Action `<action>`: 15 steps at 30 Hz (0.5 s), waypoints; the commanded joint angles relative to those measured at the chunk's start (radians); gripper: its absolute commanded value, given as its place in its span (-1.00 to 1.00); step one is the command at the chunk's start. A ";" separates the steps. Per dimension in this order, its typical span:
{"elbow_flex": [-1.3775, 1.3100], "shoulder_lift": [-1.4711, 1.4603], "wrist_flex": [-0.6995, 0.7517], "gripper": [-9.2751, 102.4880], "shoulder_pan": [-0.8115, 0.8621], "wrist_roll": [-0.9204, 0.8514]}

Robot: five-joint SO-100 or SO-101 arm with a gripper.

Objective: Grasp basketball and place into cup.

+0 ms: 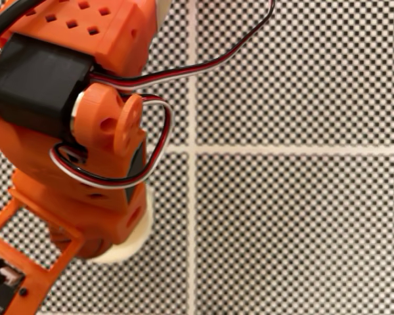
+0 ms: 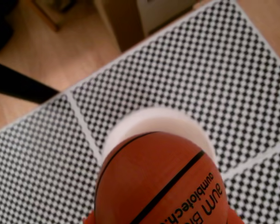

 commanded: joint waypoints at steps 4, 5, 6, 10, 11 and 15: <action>-0.114 -0.032 -0.009 -0.58 -0.003 -0.008; -0.126 -0.040 -0.006 -0.58 -0.003 -0.005; -0.138 -0.049 -0.003 -0.57 -0.005 -0.002; -0.152 -0.066 -0.002 -0.57 -0.005 0.002; -0.152 -0.066 0.000 -0.57 -0.005 0.002; -0.152 -0.064 0.008 -0.57 -0.003 -0.003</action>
